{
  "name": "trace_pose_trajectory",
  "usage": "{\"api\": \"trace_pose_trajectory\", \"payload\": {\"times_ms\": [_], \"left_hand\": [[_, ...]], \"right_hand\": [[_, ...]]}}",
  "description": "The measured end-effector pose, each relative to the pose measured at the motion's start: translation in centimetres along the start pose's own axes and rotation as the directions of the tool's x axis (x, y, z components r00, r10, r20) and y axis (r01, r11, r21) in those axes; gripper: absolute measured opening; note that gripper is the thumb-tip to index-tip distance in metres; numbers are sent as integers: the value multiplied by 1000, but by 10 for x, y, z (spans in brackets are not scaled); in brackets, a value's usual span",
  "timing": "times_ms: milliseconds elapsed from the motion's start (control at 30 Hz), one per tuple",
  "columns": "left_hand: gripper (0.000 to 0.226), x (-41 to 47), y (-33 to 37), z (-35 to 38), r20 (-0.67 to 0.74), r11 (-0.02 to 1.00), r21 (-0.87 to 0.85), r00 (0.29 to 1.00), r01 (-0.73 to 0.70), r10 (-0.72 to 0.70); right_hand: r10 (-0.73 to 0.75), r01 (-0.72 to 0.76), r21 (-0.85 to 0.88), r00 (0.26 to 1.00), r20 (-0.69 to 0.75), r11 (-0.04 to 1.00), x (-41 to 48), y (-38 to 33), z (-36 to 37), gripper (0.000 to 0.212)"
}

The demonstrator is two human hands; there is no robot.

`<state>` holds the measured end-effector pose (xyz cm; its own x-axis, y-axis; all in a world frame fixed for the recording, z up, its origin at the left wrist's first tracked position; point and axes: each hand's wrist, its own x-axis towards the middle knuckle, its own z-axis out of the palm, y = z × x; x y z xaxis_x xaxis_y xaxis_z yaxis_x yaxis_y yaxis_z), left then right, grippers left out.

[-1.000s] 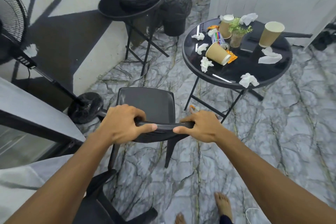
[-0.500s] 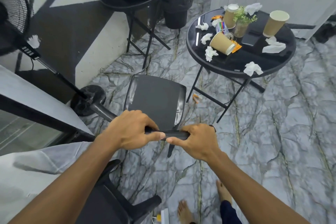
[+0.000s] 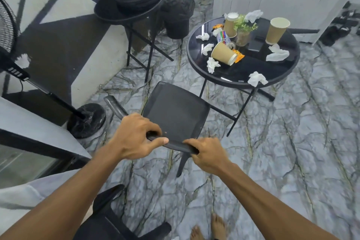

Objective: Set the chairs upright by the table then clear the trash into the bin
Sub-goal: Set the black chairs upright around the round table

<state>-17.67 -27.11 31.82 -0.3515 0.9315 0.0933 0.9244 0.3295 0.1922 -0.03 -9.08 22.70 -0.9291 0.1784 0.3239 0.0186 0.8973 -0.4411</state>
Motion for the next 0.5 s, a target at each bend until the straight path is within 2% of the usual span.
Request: {"api": "trace_pose_trajectory", "payload": {"times_ms": [100,233,333,367,433,500], "left_hand": [[44,2,9,3,-108,994,-106,993,40,-51],[36,-12,36,19,-131,974,-212,986,77,-107],[43,-35,58,35,-151,957,-263,974,127,-171],[45,-39,63,38,-124,950,-269,973,157,-196],[52,-40,70,40,-7,939,-266,974,217,-227],[60,-42,72,41,111,944,-240,972,226,-205]], "right_hand": [[5,-5,27,1000,5,1000,11,17,-12,32],[-69,69,2,996,51,998,20,38,-44,33],[-91,75,91,979,181,993,20,36,-58,28],[-82,48,144,968,237,988,14,31,-59,26],[-67,1,203,946,317,979,0,16,-61,47],[-30,-33,172,936,350,985,-12,6,-61,64]]}}
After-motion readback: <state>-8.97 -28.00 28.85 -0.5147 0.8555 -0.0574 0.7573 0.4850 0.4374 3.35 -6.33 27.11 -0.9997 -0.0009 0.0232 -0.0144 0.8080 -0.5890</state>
